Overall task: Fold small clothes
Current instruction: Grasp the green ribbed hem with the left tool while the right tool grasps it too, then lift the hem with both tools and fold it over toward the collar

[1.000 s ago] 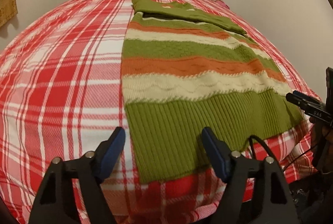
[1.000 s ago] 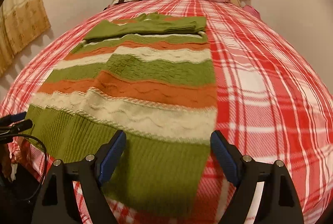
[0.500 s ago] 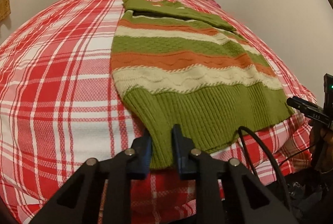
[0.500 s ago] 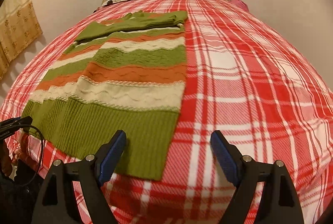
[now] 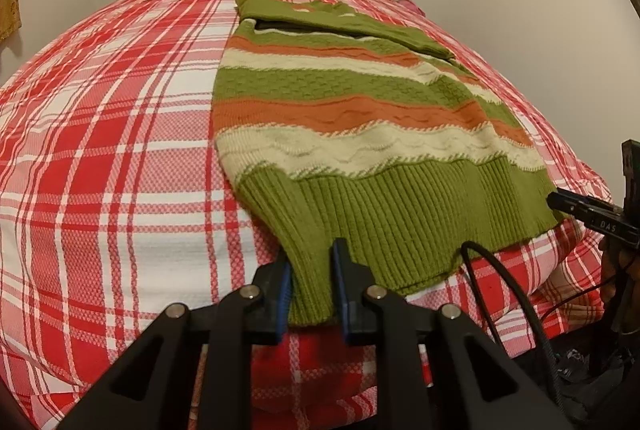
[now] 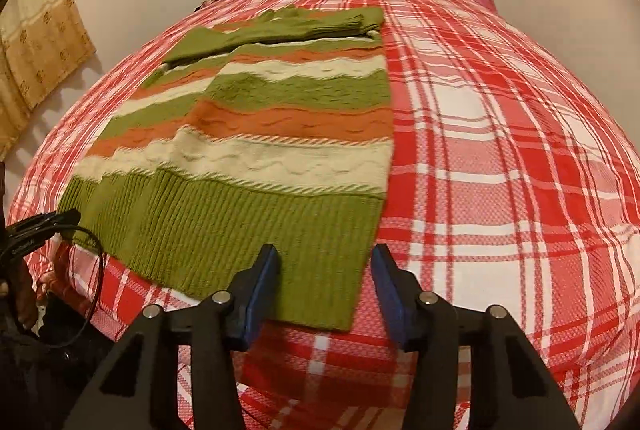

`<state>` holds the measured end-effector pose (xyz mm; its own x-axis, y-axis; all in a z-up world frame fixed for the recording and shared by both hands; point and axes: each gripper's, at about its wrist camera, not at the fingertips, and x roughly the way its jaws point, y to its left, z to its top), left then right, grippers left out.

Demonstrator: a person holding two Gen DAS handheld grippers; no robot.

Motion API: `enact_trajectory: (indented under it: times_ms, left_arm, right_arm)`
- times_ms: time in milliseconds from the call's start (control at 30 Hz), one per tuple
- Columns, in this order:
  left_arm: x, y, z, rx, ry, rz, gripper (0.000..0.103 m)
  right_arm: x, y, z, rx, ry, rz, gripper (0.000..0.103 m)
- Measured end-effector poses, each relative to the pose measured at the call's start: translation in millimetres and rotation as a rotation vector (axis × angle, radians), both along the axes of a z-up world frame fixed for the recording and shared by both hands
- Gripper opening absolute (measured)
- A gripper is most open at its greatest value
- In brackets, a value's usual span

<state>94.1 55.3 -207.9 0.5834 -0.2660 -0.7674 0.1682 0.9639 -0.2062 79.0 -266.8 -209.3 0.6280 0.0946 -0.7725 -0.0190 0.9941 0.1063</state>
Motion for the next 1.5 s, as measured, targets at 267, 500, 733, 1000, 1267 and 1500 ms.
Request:
enact_trajectory:
  times_ms: [267, 500, 733, 1000, 1267, 1500]
  left_arm:
    - [0, 1, -5, -0.008, -0.024, -0.008, 0.023]
    - [-1, 8, 14, -0.087, -0.093, -0.039, 0.011]
    - [-1, 10, 49, -0.101, -0.227, -0.057, 0.011]
    - [15, 20, 70, -0.156, -0.281, -0.040, 0.011]
    - [29, 13, 93, -0.154, -0.346, -0.066, 0.011]
    - [35, 12, 100, -0.165, -0.353, -0.076, 0.011]
  right_arm:
    - [-1, -3, -3, 0.049, -0.009, 0.006, 0.022]
    - [-5, -24, -2, 0.310, -0.061, 0.003, 0.012]
    - [2, -23, 29, 0.380, -0.172, 0.024, 0.011]
    - [16, -30, 55, 0.449, -0.237, 0.034, 0.005]
    - [30, -38, 70, 0.473, -0.222, 0.060, 0.005]
    - [21, -48, 65, 0.480, -0.217, 0.036, 0.005]
